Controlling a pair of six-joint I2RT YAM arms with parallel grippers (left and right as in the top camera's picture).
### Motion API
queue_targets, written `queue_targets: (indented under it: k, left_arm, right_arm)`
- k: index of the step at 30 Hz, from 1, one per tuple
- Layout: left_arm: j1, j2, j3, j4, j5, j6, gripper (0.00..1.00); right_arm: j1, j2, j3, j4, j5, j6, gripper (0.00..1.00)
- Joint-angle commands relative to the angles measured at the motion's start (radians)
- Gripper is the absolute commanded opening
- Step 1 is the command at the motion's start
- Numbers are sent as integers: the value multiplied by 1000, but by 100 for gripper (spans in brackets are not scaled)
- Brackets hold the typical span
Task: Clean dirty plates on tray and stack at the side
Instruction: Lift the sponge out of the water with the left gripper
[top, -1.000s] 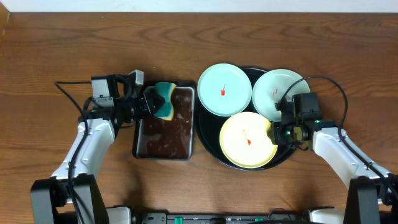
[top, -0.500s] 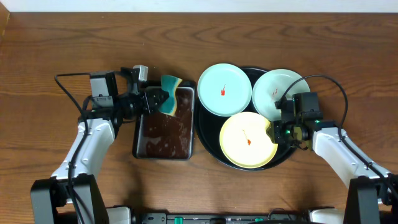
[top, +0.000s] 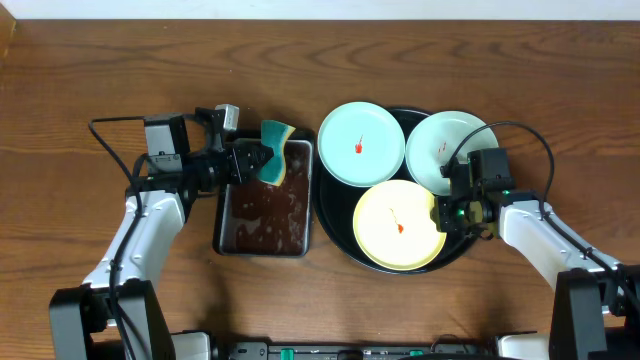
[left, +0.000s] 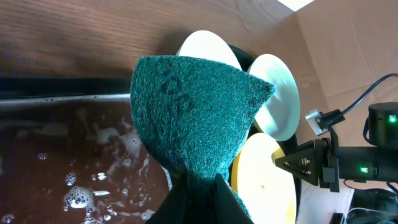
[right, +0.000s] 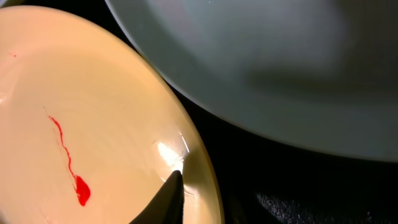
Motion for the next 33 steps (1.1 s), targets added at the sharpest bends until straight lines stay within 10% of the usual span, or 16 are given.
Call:
queue_targets:
  k: [1,33]
  left_arm:
    - [2,-11,8,4,35,17,7]
    - [-37,-11,8,-16,-190,-32,7]
  right_arm:
    - [-6,18,12,2,-13,3,18]
    - [-6,18,12,2,-16,10,2]
